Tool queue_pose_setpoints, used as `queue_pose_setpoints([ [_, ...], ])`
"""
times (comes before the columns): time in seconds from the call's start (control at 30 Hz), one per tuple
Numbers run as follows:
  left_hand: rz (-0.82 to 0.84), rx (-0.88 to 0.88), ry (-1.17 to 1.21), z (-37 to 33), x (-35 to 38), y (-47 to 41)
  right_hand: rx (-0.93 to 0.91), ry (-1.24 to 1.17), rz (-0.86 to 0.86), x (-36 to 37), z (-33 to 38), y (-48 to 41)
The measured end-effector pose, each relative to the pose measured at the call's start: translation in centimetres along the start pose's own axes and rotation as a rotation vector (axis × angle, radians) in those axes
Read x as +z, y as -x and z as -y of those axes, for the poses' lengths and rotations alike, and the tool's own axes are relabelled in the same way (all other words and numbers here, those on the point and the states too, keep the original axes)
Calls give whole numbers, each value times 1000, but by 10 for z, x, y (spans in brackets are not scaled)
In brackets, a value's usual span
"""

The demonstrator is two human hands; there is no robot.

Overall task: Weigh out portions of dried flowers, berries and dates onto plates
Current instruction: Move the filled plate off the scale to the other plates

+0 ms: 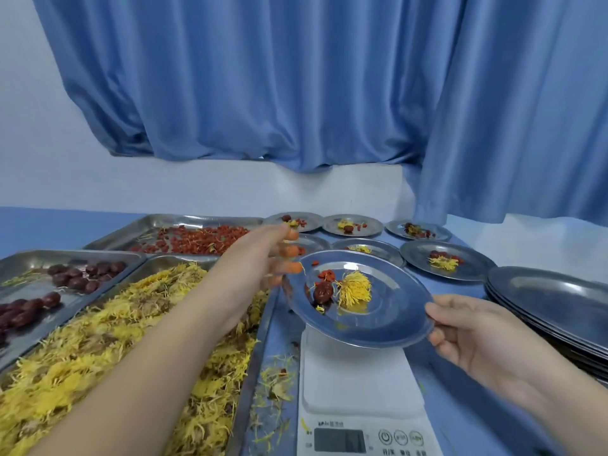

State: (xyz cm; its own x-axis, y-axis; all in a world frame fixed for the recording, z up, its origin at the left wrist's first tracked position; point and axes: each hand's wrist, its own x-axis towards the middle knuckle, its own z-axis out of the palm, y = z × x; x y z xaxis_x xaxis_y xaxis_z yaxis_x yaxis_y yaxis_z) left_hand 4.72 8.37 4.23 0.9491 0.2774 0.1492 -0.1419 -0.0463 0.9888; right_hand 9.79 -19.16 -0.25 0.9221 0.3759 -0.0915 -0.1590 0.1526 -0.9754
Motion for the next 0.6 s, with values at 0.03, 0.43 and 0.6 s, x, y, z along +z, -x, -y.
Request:
queue_pose_setpoints([
  [0.03,9,11,16,-5,-4,-4,4,-10,-8,3,4,-4],
  [0.43,9,23,458,-36,-67,-23,-72,-108,-175,46,68,-115],
  [0.6,29,32,566,-43,-87,-26,-60,-66,-235,70,73,-201],
])
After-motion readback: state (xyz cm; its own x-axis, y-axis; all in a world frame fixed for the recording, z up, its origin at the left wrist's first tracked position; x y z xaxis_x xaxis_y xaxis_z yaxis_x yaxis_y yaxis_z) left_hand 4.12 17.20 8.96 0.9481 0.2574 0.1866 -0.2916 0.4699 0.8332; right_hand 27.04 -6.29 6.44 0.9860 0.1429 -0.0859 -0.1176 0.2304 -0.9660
